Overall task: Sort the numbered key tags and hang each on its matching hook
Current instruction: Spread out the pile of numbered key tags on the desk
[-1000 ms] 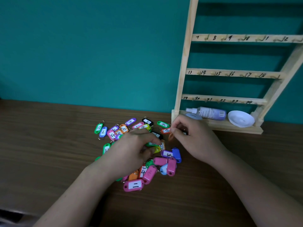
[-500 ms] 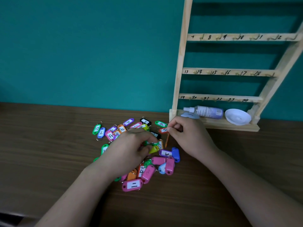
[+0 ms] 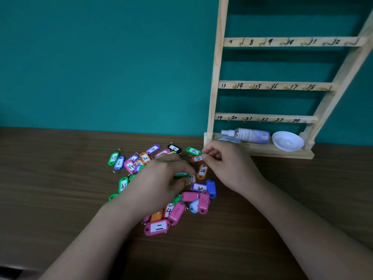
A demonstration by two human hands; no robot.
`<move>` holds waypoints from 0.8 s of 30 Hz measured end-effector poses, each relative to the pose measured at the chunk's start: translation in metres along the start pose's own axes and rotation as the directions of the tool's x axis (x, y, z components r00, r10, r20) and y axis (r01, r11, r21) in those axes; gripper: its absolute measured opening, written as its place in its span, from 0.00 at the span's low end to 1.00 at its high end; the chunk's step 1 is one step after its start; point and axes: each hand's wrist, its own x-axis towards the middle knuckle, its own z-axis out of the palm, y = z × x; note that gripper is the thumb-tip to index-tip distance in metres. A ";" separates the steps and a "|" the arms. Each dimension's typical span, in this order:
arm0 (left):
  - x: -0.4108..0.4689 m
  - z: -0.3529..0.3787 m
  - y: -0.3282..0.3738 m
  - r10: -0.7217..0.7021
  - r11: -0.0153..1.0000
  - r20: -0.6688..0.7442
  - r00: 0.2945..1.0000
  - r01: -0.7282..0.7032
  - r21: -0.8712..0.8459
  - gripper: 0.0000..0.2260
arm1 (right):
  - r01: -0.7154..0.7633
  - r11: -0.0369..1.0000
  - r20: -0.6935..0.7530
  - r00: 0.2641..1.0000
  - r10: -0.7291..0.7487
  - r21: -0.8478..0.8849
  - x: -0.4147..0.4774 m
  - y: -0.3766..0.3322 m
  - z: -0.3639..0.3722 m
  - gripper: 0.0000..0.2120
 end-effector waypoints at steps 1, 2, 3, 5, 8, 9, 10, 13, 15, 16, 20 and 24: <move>-0.001 0.000 0.000 0.009 1.000 0.008 1.000 -0.009 -0.003 0.10 | 0.023 1.000 0.041 0.999 -0.023 -0.008 -0.002 0.000 -0.005 0.02; -0.003 0.000 0.000 0.018 1.000 0.019 1.000 -0.018 -0.011 0.10 | 0.056 0.998 0.087 0.995 -0.053 -0.031 -0.004 0.000 -0.012 0.02; -0.005 0.000 0.000 0.023 0.999 0.033 0.999 -0.022 -0.025 0.10 | 0.093 0.994 0.138 0.987 -0.084 -0.062 -0.006 0.000 -0.018 0.03; -0.010 -0.001 0.000 0.021 0.998 0.059 0.998 -0.017 -0.055 0.10 | 0.135 0.987 0.236 0.965 -0.111 -0.087 -0.010 0.000 -0.030 0.04; -0.015 -0.002 0.001 0.004 0.999 0.090 0.996 0.001 -0.054 0.10 | 0.105 0.993 0.374 0.924 -0.075 -0.060 -0.013 -0.001 -0.044 0.07; -0.017 -0.003 0.001 -0.001 0.999 0.096 0.995 0.006 -0.044 0.10 | 0.100 0.993 0.421 0.905 -0.065 -0.061 -0.014 -0.001 -0.046 0.08; -0.018 -0.004 0.000 -0.004 0.999 0.098 0.995 0.007 -0.031 0.10 | 0.102 0.992 0.460 0.886 -0.060 -0.068 -0.014 -0.002 -0.047 0.09; -0.020 -0.009 -0.001 -0.021 1.000 0.098 0.995 0.021 0.004 0.10 | 0.119 0.986 0.499 0.865 -0.047 -0.114 -0.014 -0.004 -0.047 0.11; -0.021 -0.011 -0.002 -0.038 0.999 0.101 0.994 0.036 0.020 0.09 | 0.134 0.980 0.487 0.872 -0.048 -0.145 -0.014 -0.004 -0.044 0.10; -0.021 -0.012 -0.002 -0.044 0.999 0.097 0.994 0.042 0.024 0.08 | 0.138 0.979 0.482 0.875 -0.049 -0.149 -0.014 -0.004 -0.042 0.09; -0.022 -0.013 -0.002 -0.054 0.998 0.074 0.996 0.052 0.026 0.05 | 0.140 0.979 0.462 0.885 -0.056 -0.148 -0.013 -0.005 -0.038 0.03; -0.022 -0.013 -0.003 -0.071 0.997 0.057 0.996 0.070 0.014 0.02 | 0.109 0.991 0.395 0.916 -0.067 -0.084 -0.011 -0.005 -0.035 0.03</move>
